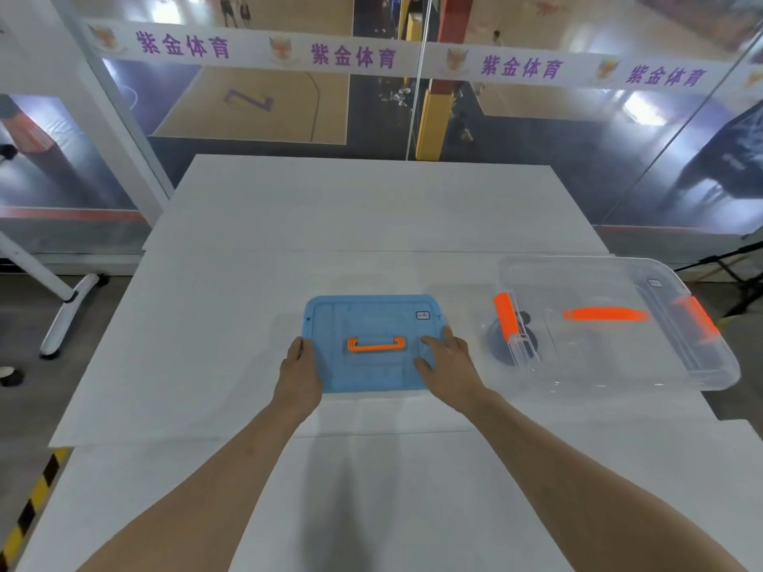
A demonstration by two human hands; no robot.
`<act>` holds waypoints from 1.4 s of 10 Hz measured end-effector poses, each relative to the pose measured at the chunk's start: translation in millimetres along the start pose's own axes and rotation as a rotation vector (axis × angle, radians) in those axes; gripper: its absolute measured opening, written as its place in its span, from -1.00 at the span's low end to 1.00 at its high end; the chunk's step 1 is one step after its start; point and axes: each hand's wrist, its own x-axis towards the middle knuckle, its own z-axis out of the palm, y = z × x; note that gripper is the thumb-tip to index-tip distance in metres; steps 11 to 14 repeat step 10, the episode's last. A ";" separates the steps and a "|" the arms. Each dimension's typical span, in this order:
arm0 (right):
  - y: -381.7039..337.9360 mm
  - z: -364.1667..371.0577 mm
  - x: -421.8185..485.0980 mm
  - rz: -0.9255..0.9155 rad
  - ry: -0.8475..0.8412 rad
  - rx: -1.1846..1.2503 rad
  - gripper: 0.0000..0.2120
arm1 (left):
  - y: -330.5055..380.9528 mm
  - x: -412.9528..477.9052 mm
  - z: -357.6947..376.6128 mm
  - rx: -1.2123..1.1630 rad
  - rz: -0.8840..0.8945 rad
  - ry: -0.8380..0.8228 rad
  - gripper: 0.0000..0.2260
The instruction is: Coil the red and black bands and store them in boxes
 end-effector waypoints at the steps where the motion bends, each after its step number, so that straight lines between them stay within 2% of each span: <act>1: 3.7 0.6 1.6 -0.009 -0.027 -0.022 -0.48 | -5.1 5.7 -2.3 0.121 -0.008 -0.067 -0.81; 2: 5.5 -0.5 -0.5 -0.016 -0.045 -0.063 -0.47 | -2.8 5.6 -6.0 0.179 -0.021 -0.153 -0.65; 3: 7.0 1.0 -2.6 -0.016 -0.070 -0.101 -0.44 | -1.6 2.0 -6.2 0.202 -0.058 -0.187 -0.41; 5: -4.1 -6.2 -2.7 0.004 -0.115 -0.187 -0.44 | 1.5 5.8 -8.9 0.350 -0.032 -0.210 -0.31; 6: -13.1 -14.5 -7.5 0.033 -0.115 -0.202 -0.45 | 11.6 4.0 -16.3 0.408 -0.071 -0.265 -0.19; 7: -23.6 -23.5 -22.2 0.003 -0.054 -0.238 -0.51 | 25.5 -10.0 -24.3 0.388 -0.040 -0.244 -0.22; 8: -37.1 -34.9 -46.6 -0.041 -0.003 -0.287 -0.54 | 38.7 -32.7 -36.0 0.409 0.050 -0.196 -0.34; 10: -56.8 -37.9 -108.7 -0.066 0.026 -0.327 -0.56 | 50.2 -93.5 -51.0 0.472 0.186 -0.134 -0.44; 14: -56.8 -37.9 -108.7 -0.066 0.026 -0.327 -0.56 | 50.2 -93.5 -51.0 0.472 0.186 -0.134 -0.44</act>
